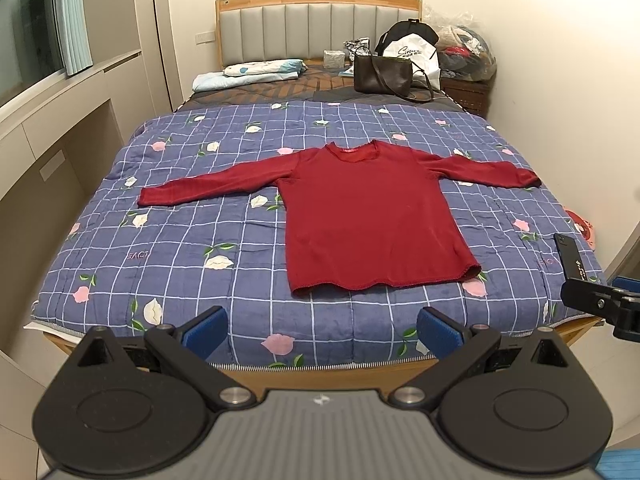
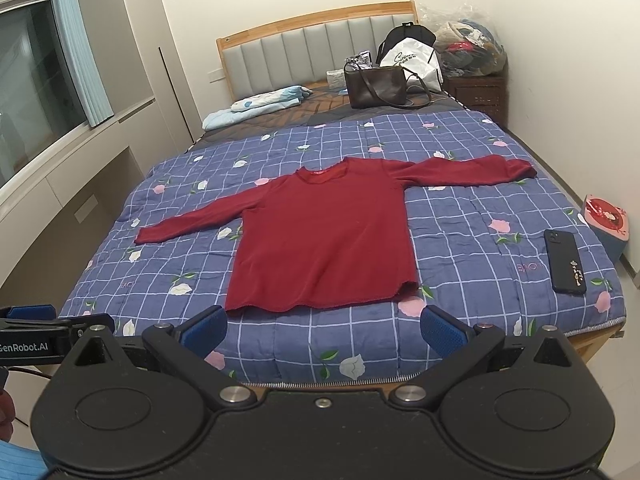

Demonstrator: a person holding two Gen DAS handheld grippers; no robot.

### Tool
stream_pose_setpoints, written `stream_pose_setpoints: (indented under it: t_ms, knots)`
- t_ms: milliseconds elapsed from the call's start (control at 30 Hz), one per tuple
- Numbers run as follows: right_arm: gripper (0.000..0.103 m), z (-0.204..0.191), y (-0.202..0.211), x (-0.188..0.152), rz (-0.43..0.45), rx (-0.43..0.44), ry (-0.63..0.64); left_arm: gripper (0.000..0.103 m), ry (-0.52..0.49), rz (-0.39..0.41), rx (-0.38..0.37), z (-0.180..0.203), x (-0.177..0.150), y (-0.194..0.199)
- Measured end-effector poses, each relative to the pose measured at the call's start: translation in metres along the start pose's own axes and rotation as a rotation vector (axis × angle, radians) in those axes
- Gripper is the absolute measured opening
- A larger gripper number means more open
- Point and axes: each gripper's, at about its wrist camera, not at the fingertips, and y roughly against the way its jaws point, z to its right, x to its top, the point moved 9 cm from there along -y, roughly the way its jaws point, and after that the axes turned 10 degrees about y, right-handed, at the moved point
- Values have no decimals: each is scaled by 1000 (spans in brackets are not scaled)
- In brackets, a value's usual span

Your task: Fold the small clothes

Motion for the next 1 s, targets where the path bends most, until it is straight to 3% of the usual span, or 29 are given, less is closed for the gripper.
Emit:
stream_pose_setpoints:
  t_ms: [1000]
  knots:
    - [103, -1, 0, 0, 3, 3, -2, 103, 15, -19, 6, -1, 3, -3]
